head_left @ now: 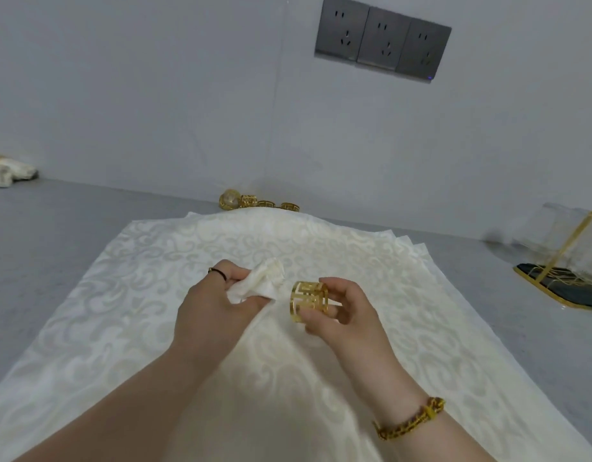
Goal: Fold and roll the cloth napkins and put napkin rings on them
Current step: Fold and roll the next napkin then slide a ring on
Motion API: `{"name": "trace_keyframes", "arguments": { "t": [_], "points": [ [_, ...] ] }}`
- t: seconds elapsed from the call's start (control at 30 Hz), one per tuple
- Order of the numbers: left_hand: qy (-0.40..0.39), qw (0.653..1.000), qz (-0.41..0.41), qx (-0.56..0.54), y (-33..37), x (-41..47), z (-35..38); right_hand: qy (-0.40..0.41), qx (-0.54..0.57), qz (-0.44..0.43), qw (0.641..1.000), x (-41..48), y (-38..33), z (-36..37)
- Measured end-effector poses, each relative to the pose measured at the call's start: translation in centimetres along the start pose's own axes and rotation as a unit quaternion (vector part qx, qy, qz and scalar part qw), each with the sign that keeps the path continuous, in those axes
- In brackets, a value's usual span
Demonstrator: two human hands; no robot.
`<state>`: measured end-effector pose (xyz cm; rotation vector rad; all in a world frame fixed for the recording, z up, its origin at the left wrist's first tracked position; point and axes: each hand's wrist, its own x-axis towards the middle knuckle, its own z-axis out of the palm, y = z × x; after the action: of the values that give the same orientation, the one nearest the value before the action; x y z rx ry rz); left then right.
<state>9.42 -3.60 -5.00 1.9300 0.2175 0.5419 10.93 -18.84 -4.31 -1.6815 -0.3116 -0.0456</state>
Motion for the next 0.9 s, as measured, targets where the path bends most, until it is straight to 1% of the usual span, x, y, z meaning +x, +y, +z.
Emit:
{"name": "trace_keyframes", "arguments": {
  "t": [0.1, 0.2, 0.43, 0.53, 0.67, 0.73, 0.83, 0.9],
  "points": [
    [0.014, 0.999, 0.018, 0.023, 0.0, -0.1, 0.3, 0.01, 0.023, -0.013, 1.0, -0.4, 0.3, 1.3],
    [-0.005, 0.997, 0.033, 0.072, 0.3, -0.6, 0.8, 0.009, 0.038, -0.005, 0.999, -0.4, 0.8, 1.4],
    [-0.037, 0.995, 0.048, 0.085, 0.6, -1.0, 1.0, -0.002, 0.035, -0.022, 0.999, -0.3, 0.8, 0.6],
    [-0.069, 0.985, 0.077, 0.139, 0.4, -1.2, 1.0, -0.036, 0.013, -0.024, 0.999, -0.3, 0.8, 0.5],
    [-0.126, 0.982, 0.073, 0.118, 0.0, -0.9, 0.7, -0.08, -0.008, -0.004, 0.997, 0.3, 1.0, 0.1],
    [-0.151, 0.976, 0.08, 0.132, -0.1, -0.9, 0.7, -0.092, -0.005, 0.007, 0.996, 0.4, 1.2, 0.0],
    [-0.146, 0.976, 0.099, 0.131, -0.6, -0.7, 0.9, -0.111, -0.011, 0.01, 0.994, 0.5, 1.3, -0.2],
    [-0.149, 0.975, 0.108, 0.126, -0.7, -0.5, 1.0, -0.109, -0.031, 0.013, 0.993, 0.5, 1.3, 0.0]
  ]
}}
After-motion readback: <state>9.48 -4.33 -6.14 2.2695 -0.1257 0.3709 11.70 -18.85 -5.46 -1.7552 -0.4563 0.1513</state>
